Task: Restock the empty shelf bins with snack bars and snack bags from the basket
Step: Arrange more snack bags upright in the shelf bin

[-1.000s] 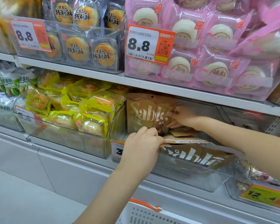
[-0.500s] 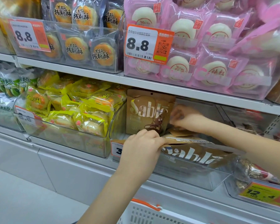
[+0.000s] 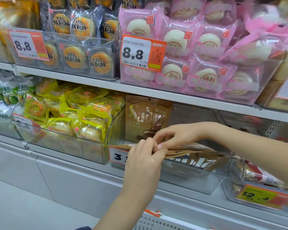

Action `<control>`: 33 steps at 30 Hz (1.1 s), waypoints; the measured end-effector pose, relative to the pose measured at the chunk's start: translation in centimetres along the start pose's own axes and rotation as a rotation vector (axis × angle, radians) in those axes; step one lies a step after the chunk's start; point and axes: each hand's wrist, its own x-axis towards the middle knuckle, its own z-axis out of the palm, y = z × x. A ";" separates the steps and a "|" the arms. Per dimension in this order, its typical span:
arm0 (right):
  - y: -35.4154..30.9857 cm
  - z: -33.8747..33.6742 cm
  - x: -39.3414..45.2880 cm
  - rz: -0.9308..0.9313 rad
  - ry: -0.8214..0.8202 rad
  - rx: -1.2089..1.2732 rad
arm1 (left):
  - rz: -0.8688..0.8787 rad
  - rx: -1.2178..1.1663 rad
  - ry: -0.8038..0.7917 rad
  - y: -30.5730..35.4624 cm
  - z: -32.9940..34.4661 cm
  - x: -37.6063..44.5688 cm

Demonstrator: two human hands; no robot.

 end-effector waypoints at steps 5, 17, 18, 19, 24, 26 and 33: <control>-0.2 -1.2 -0.3 0.081 -0.103 -0.060 | 0.000 0.015 0.038 0.1 0.2 -0.3; -0.4 -0.1 -1.0 0.010 0.230 -0.109 | -0.099 -0.035 -0.116 -0.8 0.7 -0.8; -0.6 0.2 -0.7 -0.008 0.324 -0.176 | -0.135 -0.040 -0.147 -0.6 0.5 -0.6; -0.7 0.4 -0.2 -0.001 0.394 -0.212 | -0.167 -0.037 -0.167 -0.4 0.4 -0.4; 0.1 -0.4 2.2 0.242 0.616 0.332 | -0.212 -0.098 -0.136 -0.6 0.6 -0.1; 0.7 -1.0 2.8 0.303 0.615 0.470 | -0.212 -0.094 -0.146 -0.6 0.6 0.1; 2.3 -1.2 2.7 0.313 0.371 0.270 | -0.190 -0.062 -0.142 -0.6 0.4 0.7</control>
